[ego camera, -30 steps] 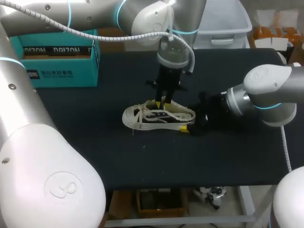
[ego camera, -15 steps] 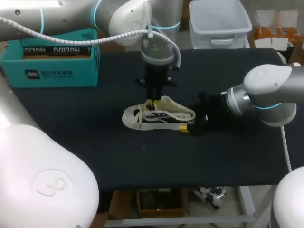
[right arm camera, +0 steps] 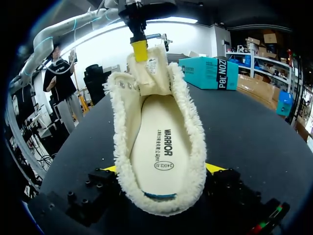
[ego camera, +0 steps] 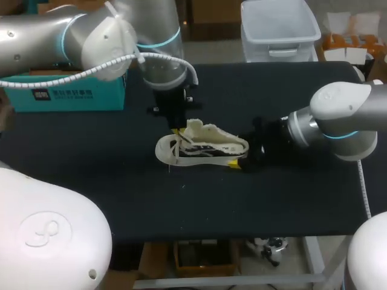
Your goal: Open the shoe tongue, take the insole out of the shoe, put the insole back into the shoe, and pack the shoe into the shoebox
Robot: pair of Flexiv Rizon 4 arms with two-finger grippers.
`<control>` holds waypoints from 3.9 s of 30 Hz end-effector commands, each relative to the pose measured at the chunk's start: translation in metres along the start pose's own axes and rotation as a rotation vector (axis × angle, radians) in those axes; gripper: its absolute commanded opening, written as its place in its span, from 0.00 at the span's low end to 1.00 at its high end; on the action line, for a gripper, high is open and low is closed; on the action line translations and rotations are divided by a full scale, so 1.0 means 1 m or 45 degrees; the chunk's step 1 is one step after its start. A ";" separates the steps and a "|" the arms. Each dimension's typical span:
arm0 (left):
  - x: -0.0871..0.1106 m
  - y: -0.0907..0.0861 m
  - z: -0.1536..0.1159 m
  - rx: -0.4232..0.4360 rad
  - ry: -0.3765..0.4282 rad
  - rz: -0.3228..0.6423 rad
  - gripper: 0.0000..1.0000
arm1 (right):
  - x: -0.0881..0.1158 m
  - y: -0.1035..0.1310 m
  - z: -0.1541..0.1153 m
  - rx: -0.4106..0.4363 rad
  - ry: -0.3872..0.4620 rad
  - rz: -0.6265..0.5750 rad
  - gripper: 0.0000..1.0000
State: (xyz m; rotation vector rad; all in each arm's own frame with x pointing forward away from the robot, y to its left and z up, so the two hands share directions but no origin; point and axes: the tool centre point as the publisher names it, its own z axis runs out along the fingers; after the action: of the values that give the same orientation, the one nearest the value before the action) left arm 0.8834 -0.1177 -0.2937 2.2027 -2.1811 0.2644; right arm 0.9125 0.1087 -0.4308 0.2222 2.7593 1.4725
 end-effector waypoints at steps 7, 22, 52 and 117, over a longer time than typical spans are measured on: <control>-0.031 -0.005 0.000 0.116 0.306 -0.113 0.00 | 0.000 -0.004 0.001 -0.003 0.002 0.001 0.00; -0.018 -0.010 0.004 -0.024 0.357 -0.028 0.00 | 0.000 -0.004 0.001 -0.003 0.002 0.001 0.00; 0.018 -0.014 -0.033 -0.010 0.255 0.252 0.42 | 0.000 -0.004 0.001 -0.003 0.002 0.001 0.00; 0.057 -0.010 0.017 -0.140 -0.092 2.262 0.00 | 0.000 -0.004 0.001 -0.003 0.002 0.001 0.00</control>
State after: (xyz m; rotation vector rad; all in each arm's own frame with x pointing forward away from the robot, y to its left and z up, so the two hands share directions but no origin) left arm 0.8994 -0.1774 -0.2885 -0.3033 -3.1869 0.0043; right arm 0.9120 0.1104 -0.4315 0.2228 2.7596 1.4711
